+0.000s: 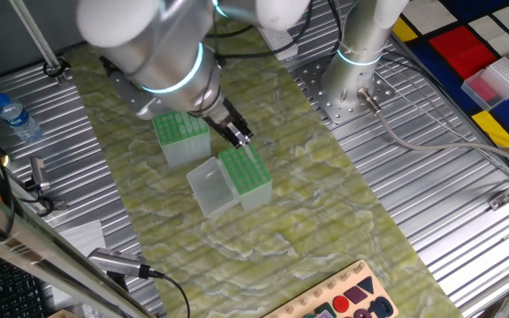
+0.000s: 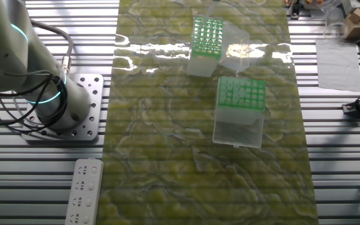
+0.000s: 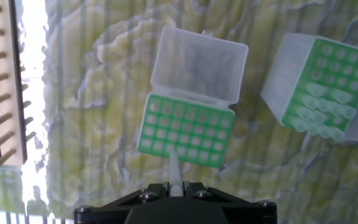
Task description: Transfer all large pipette tips from one holder to another
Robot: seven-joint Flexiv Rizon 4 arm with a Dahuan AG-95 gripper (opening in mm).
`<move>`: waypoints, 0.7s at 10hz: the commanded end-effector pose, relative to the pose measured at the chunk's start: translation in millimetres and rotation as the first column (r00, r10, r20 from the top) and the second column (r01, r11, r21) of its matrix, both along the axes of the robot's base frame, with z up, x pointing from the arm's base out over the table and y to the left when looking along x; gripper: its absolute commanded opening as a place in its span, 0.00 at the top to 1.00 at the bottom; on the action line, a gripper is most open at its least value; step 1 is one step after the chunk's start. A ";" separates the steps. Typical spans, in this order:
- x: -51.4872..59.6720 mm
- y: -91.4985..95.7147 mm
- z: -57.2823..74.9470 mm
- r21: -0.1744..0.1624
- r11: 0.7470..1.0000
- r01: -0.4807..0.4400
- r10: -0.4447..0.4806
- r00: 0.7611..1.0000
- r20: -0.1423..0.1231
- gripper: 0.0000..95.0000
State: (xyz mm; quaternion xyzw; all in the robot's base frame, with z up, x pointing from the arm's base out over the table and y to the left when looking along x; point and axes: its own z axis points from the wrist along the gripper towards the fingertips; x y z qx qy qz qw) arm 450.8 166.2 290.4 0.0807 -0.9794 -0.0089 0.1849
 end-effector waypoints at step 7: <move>8.9 -63.5 33.7 -0.090 0.966 -0.244 0.247 0.969 0.018 1.00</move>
